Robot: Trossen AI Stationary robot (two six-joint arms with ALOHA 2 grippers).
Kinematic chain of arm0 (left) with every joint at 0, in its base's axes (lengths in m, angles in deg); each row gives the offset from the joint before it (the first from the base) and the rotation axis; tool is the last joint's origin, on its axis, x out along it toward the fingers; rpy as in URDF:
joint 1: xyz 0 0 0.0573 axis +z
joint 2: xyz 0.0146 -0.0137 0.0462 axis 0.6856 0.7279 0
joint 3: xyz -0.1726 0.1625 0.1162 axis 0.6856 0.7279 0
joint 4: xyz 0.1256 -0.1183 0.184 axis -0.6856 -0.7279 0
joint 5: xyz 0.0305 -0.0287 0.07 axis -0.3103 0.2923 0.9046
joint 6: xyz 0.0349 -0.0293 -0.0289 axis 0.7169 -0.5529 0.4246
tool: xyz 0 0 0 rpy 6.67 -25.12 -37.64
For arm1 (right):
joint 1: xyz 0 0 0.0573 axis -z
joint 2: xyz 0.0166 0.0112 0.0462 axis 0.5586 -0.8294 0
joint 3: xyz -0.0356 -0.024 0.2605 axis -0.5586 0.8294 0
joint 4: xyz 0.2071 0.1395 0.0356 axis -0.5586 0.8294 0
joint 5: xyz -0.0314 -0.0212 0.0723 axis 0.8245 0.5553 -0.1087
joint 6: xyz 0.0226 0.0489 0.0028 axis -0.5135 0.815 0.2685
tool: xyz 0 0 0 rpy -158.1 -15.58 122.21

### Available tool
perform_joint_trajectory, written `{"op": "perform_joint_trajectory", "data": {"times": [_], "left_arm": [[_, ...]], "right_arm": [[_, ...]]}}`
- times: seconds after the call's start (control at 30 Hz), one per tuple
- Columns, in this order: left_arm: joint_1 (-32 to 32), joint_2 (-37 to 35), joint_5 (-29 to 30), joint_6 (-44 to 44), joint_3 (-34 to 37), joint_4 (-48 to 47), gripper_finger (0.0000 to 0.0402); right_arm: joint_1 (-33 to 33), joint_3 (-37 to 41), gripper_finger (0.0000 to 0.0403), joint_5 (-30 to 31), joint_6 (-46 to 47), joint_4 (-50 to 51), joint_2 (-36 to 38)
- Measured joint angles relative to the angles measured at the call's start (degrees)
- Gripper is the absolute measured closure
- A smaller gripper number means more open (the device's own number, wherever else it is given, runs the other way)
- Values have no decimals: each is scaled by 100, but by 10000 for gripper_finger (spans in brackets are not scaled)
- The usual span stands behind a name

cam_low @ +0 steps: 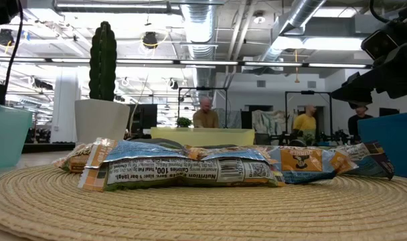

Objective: Pick and place Granola Bars by type
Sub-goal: Put the red granola bar into the light blue bin

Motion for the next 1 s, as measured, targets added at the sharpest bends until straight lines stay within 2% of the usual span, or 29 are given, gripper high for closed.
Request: {"op": "perform_joint_trajectory", "data": {"times": [0.17,0.4,0.6,0.87,1.0], "left_arm": [[0,196,188,95,107,41,368],[0,561,147,-37,457,798,368],[0,715,227,-33,458,825,368],[0,718,24,-24,458,822,368],[0,718,-13,-7,458,824,354]], "right_arm": [[-1,0,168,0,-1,0,1],[1,2,168,0,1,0,1],[0,2,168,0,-1,0,-1],[-1,2,168,0,0,0,1],[-1,1,168,0,0,0,-1]]}}
